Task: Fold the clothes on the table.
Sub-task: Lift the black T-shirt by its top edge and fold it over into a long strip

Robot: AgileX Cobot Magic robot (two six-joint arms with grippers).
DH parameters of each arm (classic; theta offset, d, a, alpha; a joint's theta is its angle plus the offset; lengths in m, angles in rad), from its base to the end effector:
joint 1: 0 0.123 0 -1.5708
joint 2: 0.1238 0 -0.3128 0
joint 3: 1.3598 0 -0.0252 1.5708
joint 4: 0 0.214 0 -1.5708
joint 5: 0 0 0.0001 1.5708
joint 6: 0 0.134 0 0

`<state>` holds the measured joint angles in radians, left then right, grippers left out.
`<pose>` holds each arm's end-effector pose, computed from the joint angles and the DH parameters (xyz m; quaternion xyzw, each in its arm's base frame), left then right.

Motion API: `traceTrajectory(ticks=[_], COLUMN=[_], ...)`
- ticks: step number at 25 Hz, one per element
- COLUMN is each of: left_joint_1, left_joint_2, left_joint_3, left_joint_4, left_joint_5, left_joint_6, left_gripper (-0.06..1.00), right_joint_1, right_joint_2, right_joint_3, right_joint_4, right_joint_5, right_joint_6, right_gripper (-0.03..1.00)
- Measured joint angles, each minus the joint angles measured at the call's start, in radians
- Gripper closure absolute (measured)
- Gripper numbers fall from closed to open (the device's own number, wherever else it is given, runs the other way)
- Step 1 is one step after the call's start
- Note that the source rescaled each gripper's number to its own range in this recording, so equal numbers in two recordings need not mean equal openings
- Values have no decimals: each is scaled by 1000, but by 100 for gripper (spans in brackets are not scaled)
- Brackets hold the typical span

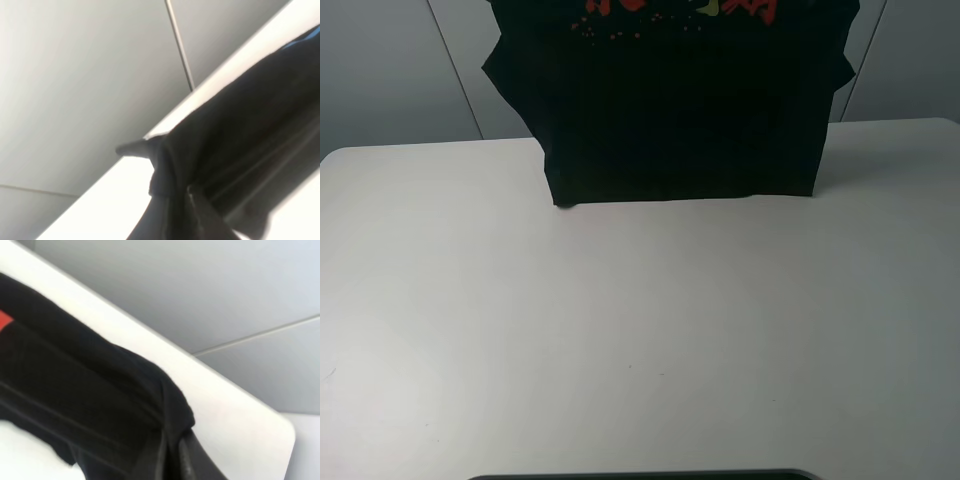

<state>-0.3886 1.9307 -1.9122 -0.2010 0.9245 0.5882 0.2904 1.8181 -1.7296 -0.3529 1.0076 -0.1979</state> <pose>0.4036 -0.1883 0.3406 0.4121 0.8365 -0.0610 0.3560 0.3933 0.0766 0.3330 -0.2761 0.9060 -0.1558 0.2805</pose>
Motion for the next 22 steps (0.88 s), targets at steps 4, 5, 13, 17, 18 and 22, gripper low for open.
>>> traceTrajectory(ticks=[4,5,13,17,18,22], left_joint_1=[0,0,0,0,0,0], left_joint_2=[-24,-33,-143,-246,-274,-383], left_joint_3=[-2,3,260,433,478,666], left_joint_4=[-24,-32,-61,-61,-63,-96], left_joint_5=[122,148,213,192,184,138], left_joint_6=[27,31,40,40,40,40], left_gripper=[94,94,94,94,94,94], right_joint_1=[0,0,0,0,0,0], right_joint_2=[-88,-118,-315,-396,-411,-447], right_joint_3=[84,120,479,575,598,691], right_joint_4=[52,66,217,347,379,437], right_joint_5=[12,20,46,116,136,187], right_joint_6=[-50,-62,-153,-229,-243,-261], right_gripper=[97,97,97,97,97,97])
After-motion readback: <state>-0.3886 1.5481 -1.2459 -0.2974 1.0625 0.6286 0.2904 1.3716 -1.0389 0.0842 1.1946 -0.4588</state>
